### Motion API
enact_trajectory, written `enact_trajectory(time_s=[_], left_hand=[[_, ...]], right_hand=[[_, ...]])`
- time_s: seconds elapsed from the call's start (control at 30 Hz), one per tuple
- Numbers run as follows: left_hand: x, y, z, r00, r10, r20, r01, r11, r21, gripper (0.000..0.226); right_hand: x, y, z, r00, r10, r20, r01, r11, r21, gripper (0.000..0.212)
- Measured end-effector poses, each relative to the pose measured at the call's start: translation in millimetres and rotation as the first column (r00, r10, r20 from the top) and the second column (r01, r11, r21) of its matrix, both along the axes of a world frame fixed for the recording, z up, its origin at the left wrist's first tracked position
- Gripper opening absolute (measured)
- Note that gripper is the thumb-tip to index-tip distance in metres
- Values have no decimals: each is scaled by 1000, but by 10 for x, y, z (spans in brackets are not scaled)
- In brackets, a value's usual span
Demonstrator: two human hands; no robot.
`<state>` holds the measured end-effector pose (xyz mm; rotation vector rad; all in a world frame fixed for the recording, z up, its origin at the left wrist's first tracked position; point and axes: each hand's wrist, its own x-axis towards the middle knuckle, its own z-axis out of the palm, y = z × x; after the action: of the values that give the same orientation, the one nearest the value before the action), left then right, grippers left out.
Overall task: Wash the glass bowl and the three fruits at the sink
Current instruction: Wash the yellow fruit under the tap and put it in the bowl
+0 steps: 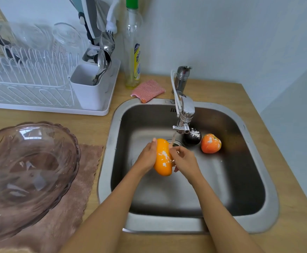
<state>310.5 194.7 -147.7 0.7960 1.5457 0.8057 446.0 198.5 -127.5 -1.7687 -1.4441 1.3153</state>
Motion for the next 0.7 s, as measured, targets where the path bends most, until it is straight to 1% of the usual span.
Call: enact_trajectory(time_s=[0.07, 0.1, 0.17, 0.23, 0.27, 0.33, 0.37, 0.4, 0.5, 0.6, 0.67, 0.7], left_hand=[[0, 101, -56, 999, 36, -5, -36, 999, -27, 67], [9, 130, -67, 999, 33, -8, -33, 998, -45, 68], [44, 137, -39, 1000, 9, -22, -11, 997, -74, 66], [62, 134, -13, 999, 10, -47, -15, 994, -110, 65], [52, 140, -10, 998, 28, -55, -34, 993, -117, 65], [31, 147, -10, 995, 57, -82, -66, 991, -114, 66], [28, 139, -9, 994, 50, -99, -60, 993, -105, 65], [31, 122, -7, 994, 21, -111, -31, 995, -92, 64], [71, 38, -19, 987, -104, -126, 100, 994, -42, 61], [79, -19, -32, 975, -169, -142, 170, 985, -10, 56], [65, -17, -34, 975, -166, -149, 168, 986, 0, 56], [49, 4, -40, 980, -131, -147, 132, 991, -1, 57]], right_hand=[[31, -16, -56, 996, 75, -42, -75, 997, 5, 26], [32, -3, -81, 997, 72, -27, -72, 997, 15, 27], [2, 74, -116, 999, -13, 50, 12, 1000, 24, 27], [-25, 138, -149, 992, -62, 111, 58, 998, 38, 33], [-32, 133, -163, 993, -41, 109, 37, 998, 46, 35], [-32, 57, -162, 994, 50, 97, -56, 997, 53, 39], [-21, 18, -153, 992, 80, 99, -86, 995, 52, 43], [-12, -4, -128, 991, 79, 105, -84, 995, 52, 43], [9, 43, -86, 987, -30, 157, 26, 999, 29, 40], [-14, 105, -49, 979, -93, 179, 95, 995, -3, 44], [-19, 97, -29, 983, -83, 164, 83, 997, 5, 45], [-20, 73, -9, 988, -55, 143, 56, 998, 0, 45]])
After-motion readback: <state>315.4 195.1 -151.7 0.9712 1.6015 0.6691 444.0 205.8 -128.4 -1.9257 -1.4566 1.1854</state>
